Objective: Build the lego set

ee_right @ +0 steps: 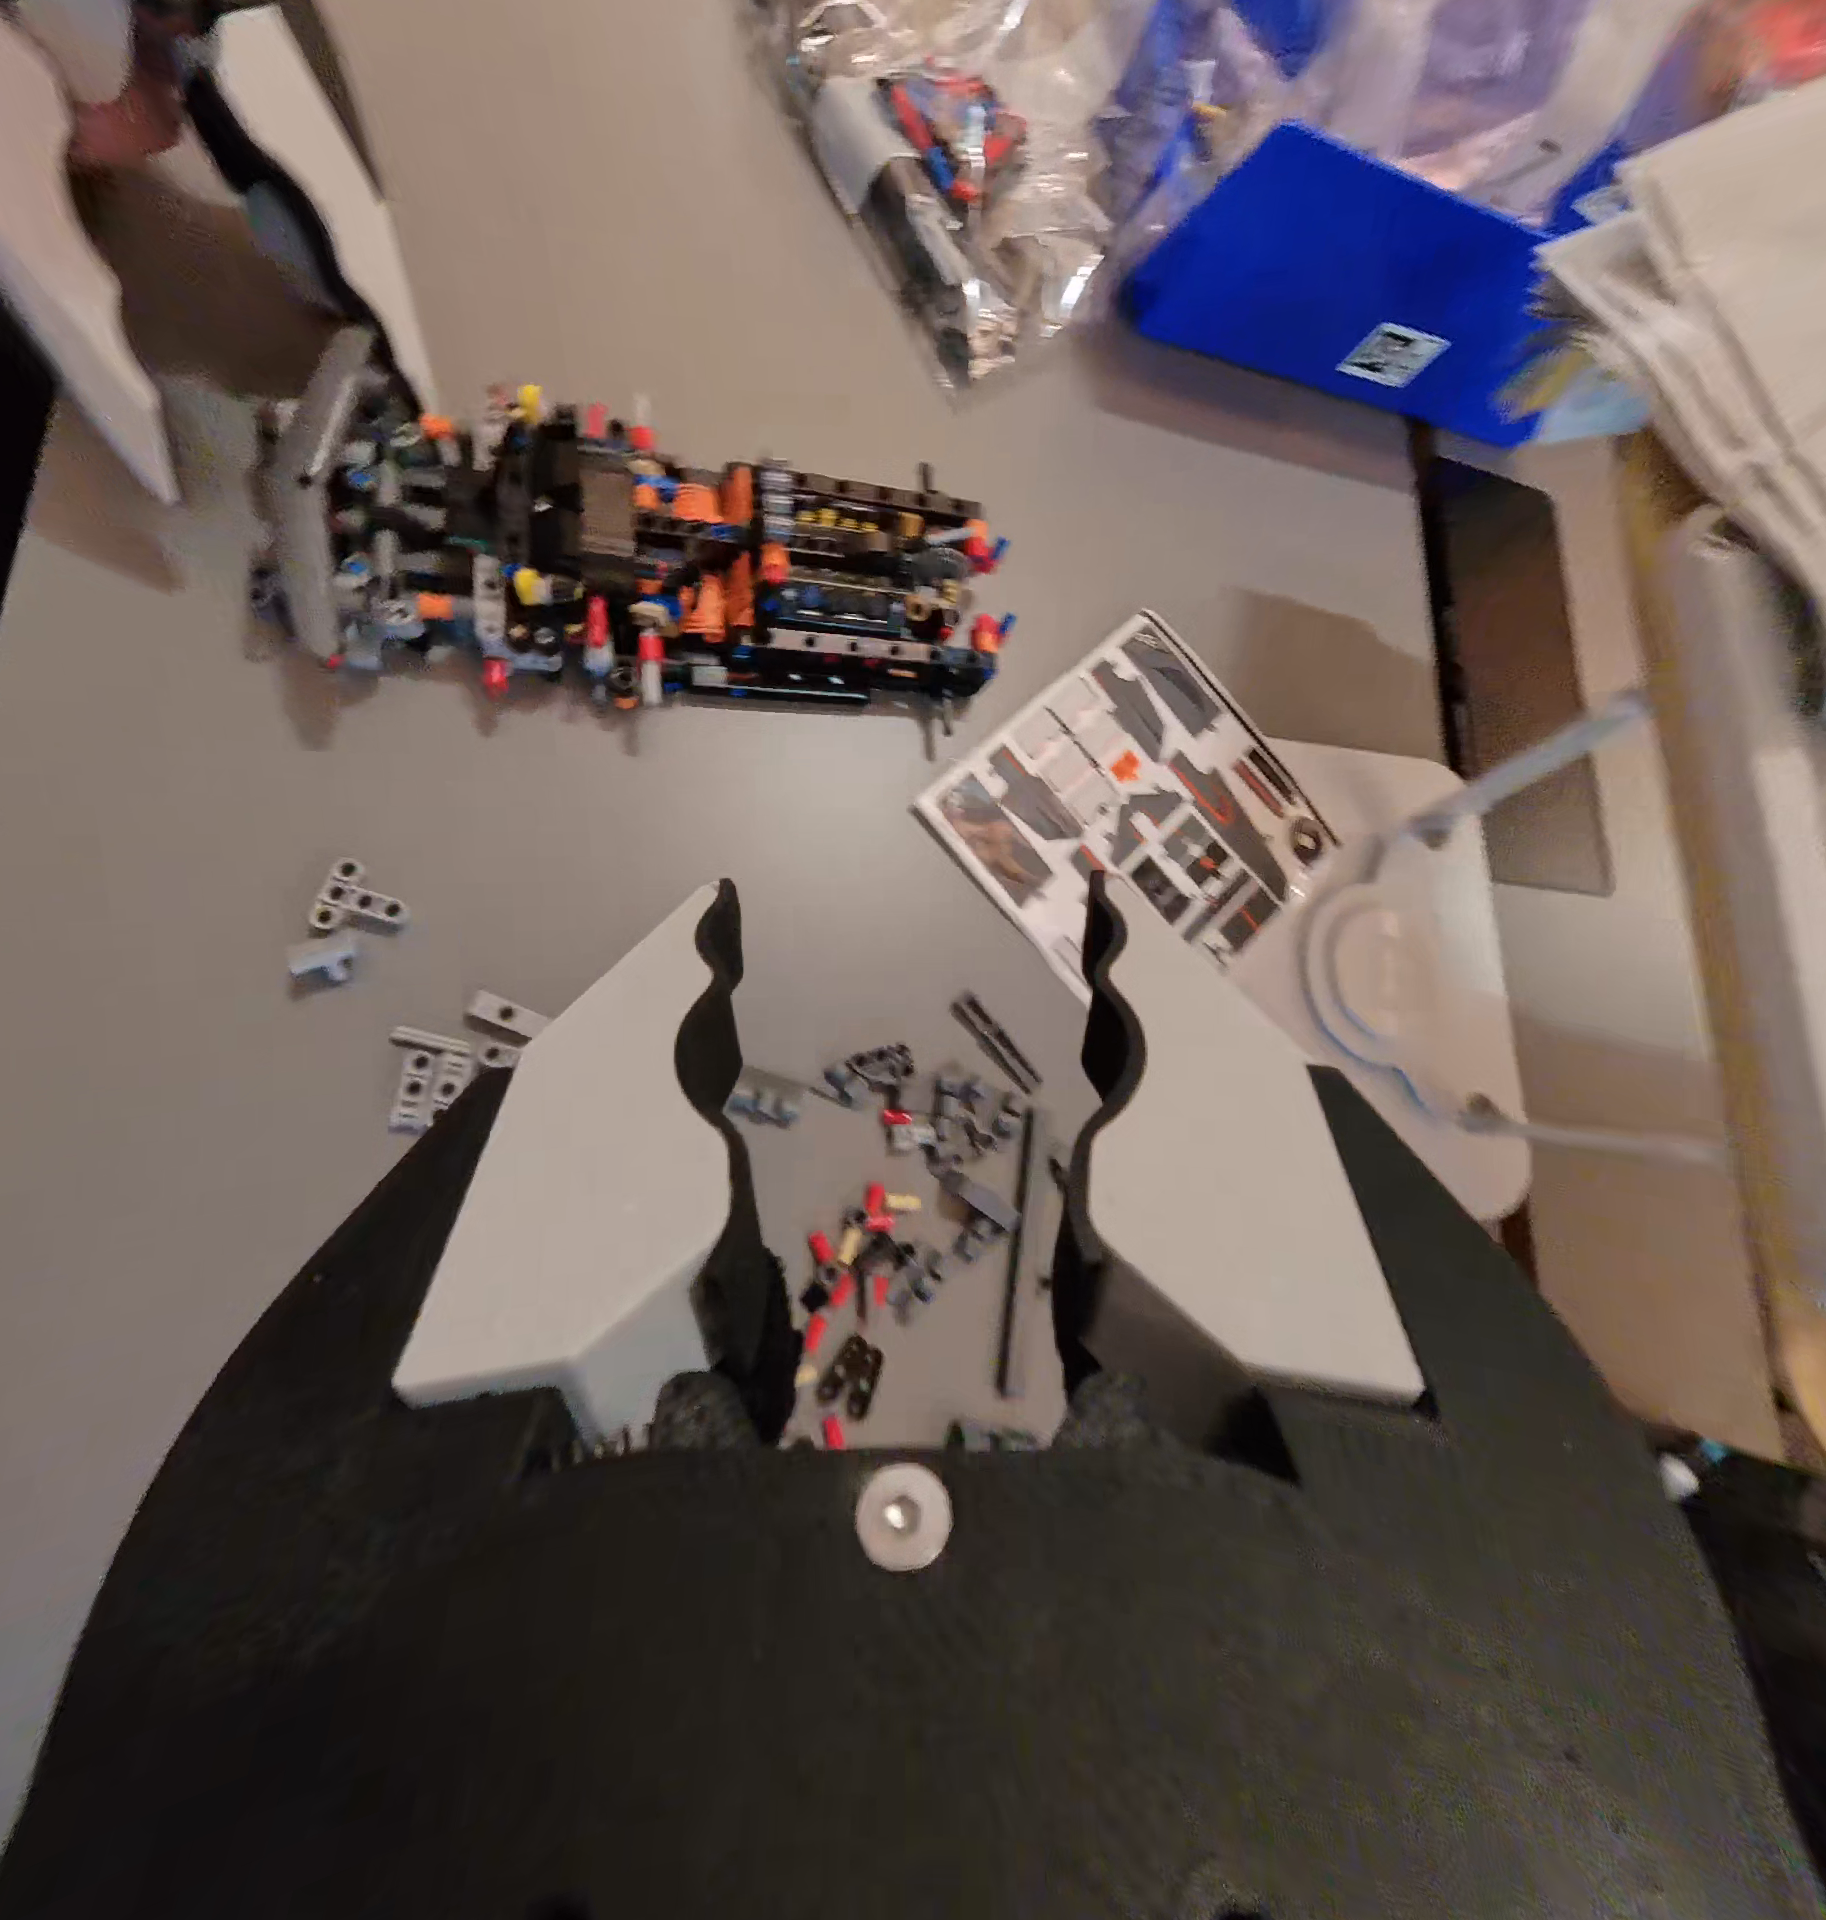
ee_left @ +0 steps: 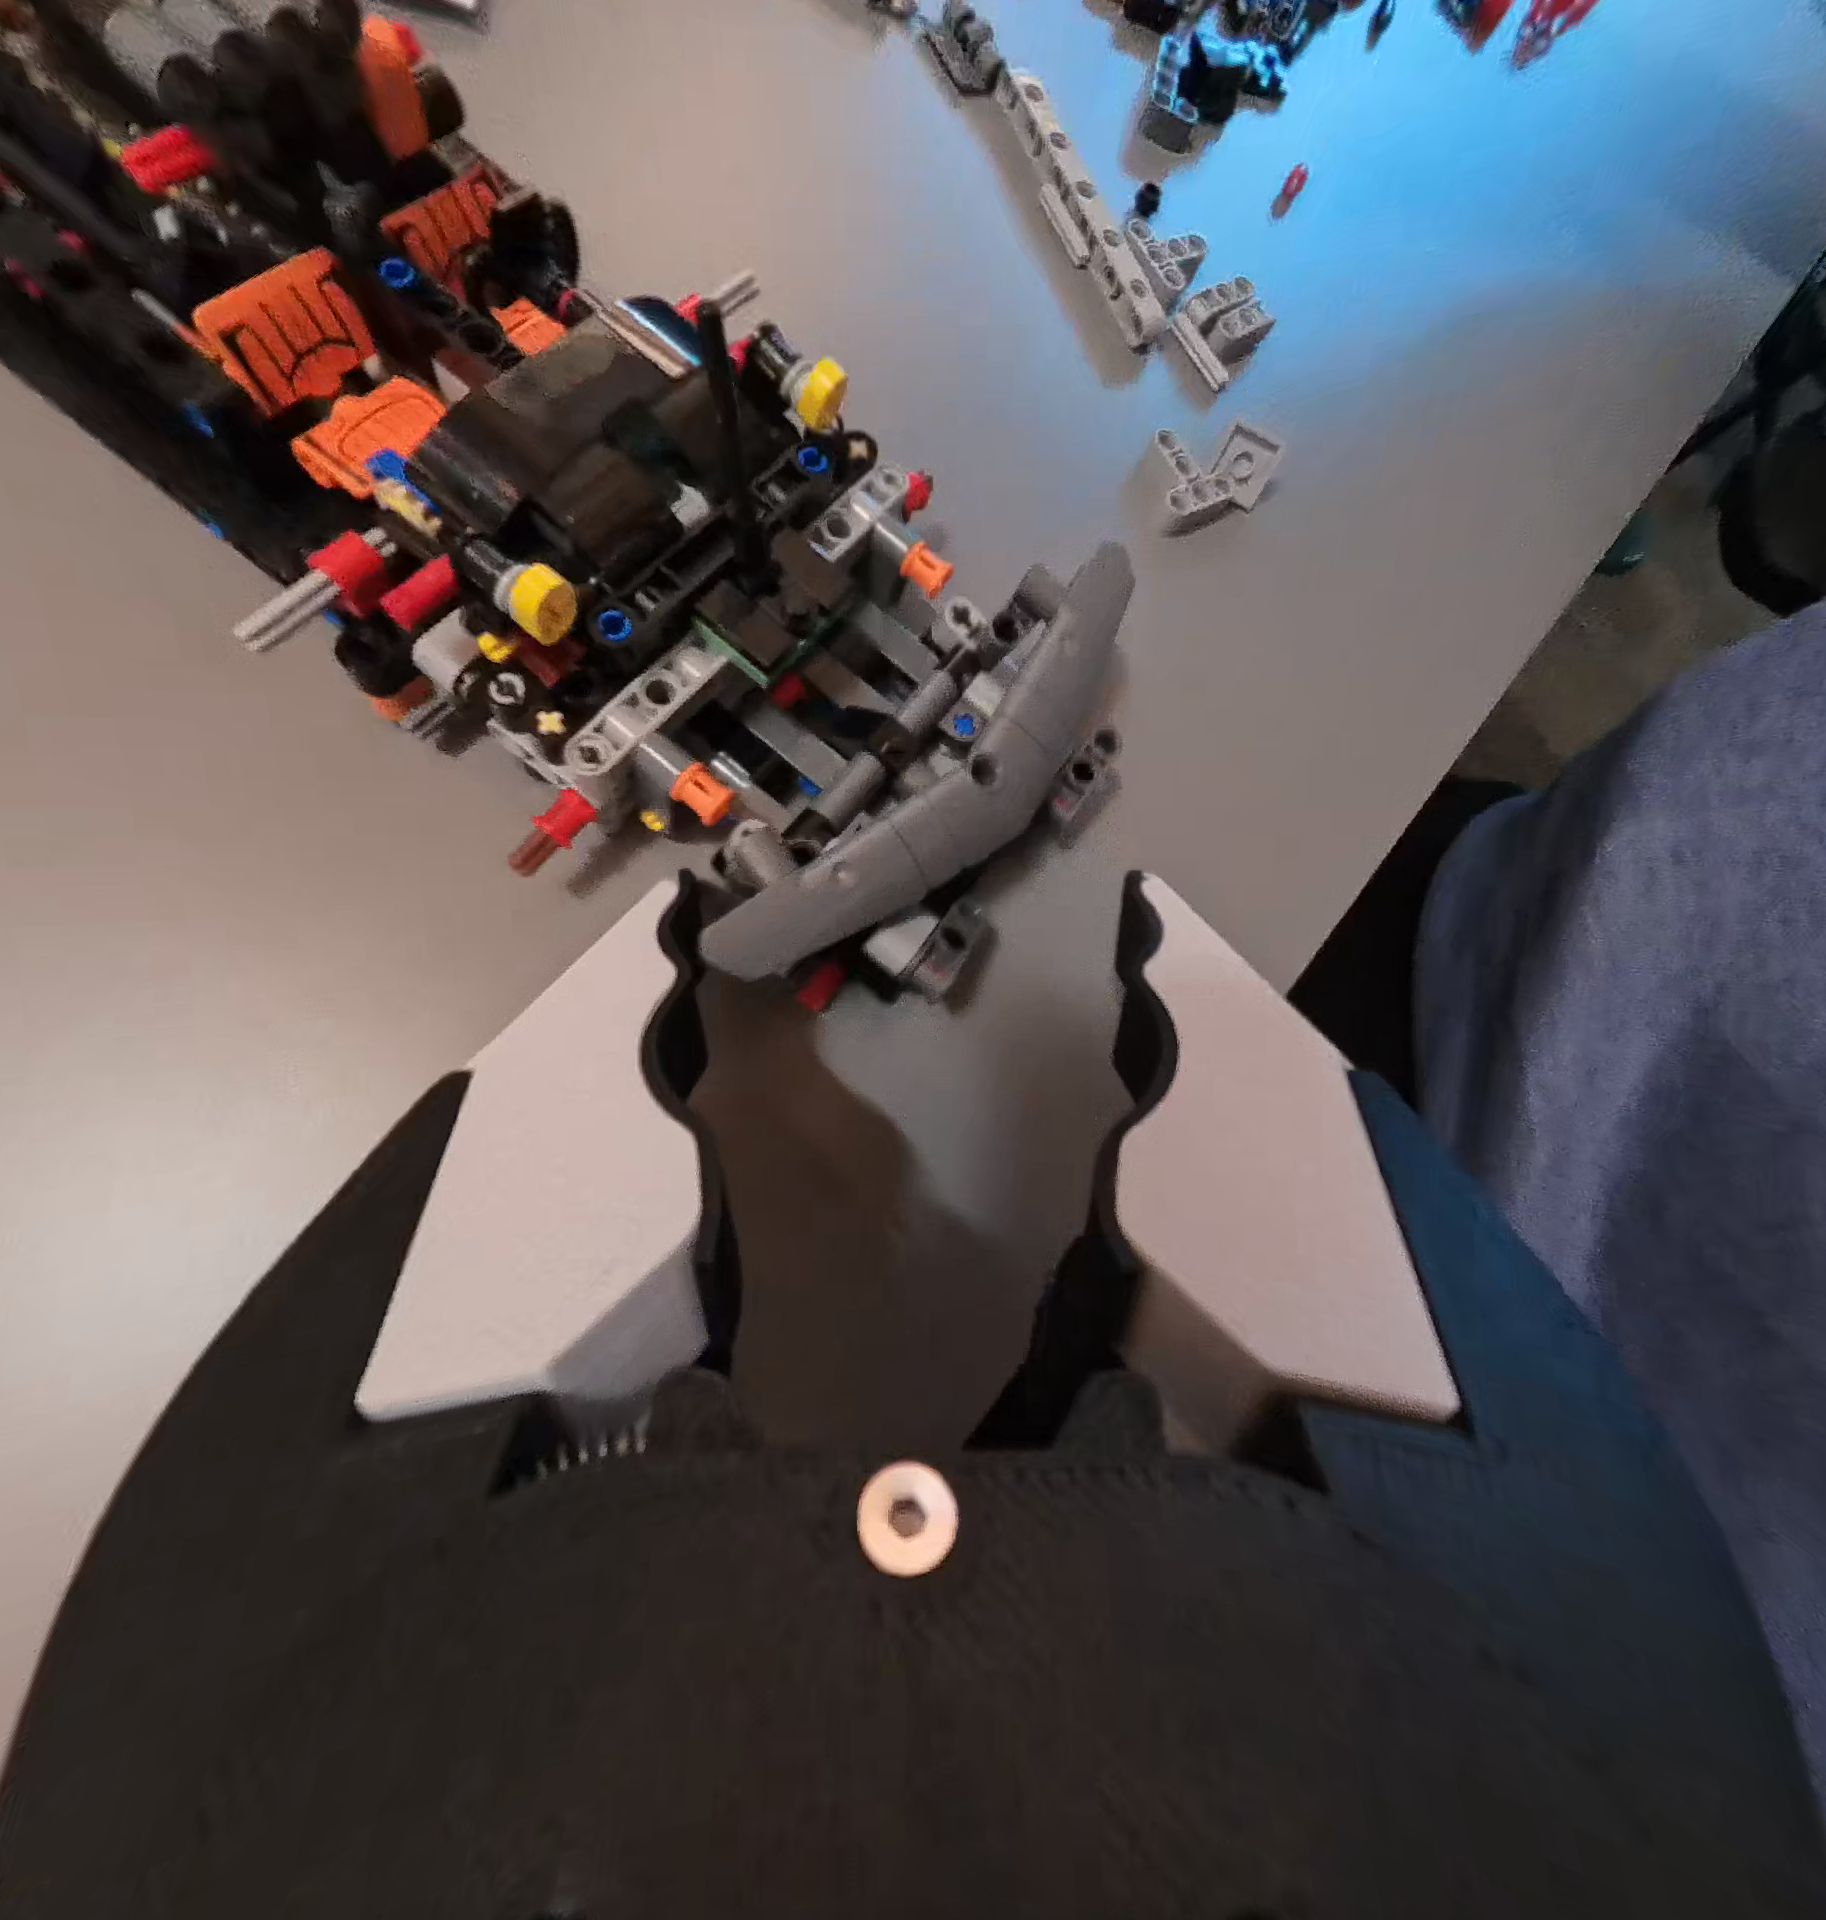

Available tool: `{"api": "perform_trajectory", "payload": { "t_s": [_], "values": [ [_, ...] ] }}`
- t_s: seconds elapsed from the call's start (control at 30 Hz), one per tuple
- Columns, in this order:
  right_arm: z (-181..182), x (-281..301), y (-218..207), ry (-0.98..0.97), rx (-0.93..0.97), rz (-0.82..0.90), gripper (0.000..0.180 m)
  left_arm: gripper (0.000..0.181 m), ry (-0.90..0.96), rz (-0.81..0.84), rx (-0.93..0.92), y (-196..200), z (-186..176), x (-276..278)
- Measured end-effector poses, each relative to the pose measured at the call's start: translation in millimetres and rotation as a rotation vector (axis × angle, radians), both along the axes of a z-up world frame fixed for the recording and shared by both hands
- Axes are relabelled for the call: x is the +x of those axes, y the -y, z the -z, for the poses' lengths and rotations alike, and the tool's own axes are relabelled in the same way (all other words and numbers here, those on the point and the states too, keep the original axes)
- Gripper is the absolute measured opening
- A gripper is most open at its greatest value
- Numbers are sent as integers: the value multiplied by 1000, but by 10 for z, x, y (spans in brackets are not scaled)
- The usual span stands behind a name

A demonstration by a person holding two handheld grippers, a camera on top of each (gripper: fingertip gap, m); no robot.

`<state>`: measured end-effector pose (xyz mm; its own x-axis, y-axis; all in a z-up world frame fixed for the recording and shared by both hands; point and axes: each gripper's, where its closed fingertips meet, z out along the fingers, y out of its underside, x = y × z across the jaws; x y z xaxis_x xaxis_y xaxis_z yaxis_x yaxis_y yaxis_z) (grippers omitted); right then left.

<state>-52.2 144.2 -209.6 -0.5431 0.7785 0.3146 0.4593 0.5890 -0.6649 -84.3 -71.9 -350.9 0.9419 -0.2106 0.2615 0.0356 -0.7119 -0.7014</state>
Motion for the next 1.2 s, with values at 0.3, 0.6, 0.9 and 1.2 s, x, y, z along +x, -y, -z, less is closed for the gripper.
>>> {"api": "perform_trajectory", "payload": {
  "t_s": [0.3, 0.6, 0.9, 1.2],
  "values": [
    [-813, -95, -1462, -307, -5, 283, 86, 81, -48, -17, 103, -147, -724, -476],
    [-1362, -627, -3037, -440, 187, 514, 100, 68, -248, -19, 375, -1991, -1855, -1254],
    [-1226, -1009, -3592, -397, 124, 566, 84, 65, -358, -71, 501, -3298, -2107, -1685],
    [-1173, -1018, -3512, -366, 175, 532, 33, 64, -375, -67, 495, -3454, -2014, -1753]
  ]
}}
